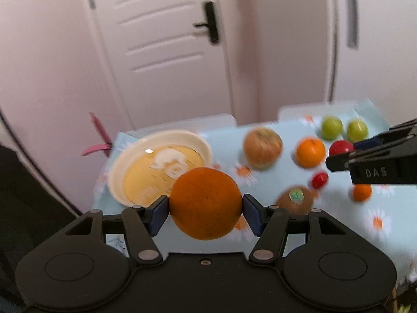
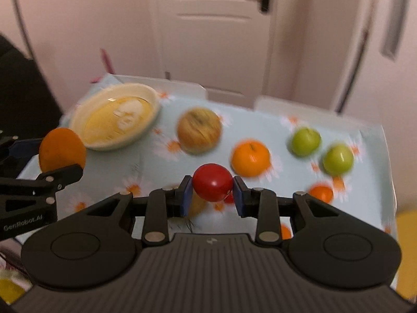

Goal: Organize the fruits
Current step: 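Carry the orange and tomato into the cream bowl and open both tools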

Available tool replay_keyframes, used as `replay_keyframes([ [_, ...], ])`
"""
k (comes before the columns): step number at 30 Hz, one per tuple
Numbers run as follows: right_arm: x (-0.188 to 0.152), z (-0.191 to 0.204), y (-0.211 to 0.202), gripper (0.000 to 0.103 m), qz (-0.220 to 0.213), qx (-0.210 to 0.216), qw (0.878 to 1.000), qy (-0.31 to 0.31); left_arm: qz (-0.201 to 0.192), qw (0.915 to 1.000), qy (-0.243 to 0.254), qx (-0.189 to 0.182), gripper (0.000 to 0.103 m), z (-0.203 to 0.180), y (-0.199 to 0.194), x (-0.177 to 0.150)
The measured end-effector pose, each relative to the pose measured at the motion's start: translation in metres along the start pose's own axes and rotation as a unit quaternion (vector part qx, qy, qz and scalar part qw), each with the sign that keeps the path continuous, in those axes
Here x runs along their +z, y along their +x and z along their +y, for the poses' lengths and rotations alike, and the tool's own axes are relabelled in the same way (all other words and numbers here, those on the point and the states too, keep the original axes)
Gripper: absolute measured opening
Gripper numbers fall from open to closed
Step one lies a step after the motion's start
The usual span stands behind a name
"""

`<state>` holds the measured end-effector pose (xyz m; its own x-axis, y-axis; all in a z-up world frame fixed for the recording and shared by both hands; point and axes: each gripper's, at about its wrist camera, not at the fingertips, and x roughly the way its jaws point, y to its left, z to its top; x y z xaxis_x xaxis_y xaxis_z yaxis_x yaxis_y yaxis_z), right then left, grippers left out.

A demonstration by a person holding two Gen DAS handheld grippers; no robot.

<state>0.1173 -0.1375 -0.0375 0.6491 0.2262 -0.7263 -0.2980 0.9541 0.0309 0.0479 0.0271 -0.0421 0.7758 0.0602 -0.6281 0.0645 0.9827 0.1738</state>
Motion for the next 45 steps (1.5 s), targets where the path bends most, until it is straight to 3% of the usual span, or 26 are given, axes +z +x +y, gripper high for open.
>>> replay_keyframes([
  [8, 0.065, 0.024, 0.011, 0.048, -0.018, 0.062, 0.997, -0.03, -0.022, 0.9977, -0.037, 0.052, 0.066, 0.04, 0.003, 0.041],
  [20, 0.137, 0.065, 0.106, 0.048, -0.013, 0.08, 0.997, -0.018, 0.002, 0.9986, -0.024, 0.048, 0.066, 0.098, 0.097, 0.074],
  [32, 0.146, 0.075, 0.19, 0.048, 0.031, 0.053, 0.998, 0.007, 0.04, 0.999, 0.017, -0.005, 0.066, 0.106, 0.2, 0.074],
  [44, 0.147, 0.07, 0.213, 0.048, 0.047, 0.043, 0.998, 0.018, 0.068, 0.9968, 0.025, -0.035, 0.067, 0.107, 0.231, 0.066],
  [45, 0.148, 0.072, 0.212, 0.048, 0.046, 0.043, 0.998, 0.018, 0.068, 0.9968, 0.024, -0.036, 0.072, 0.109, 0.229, 0.065],
])
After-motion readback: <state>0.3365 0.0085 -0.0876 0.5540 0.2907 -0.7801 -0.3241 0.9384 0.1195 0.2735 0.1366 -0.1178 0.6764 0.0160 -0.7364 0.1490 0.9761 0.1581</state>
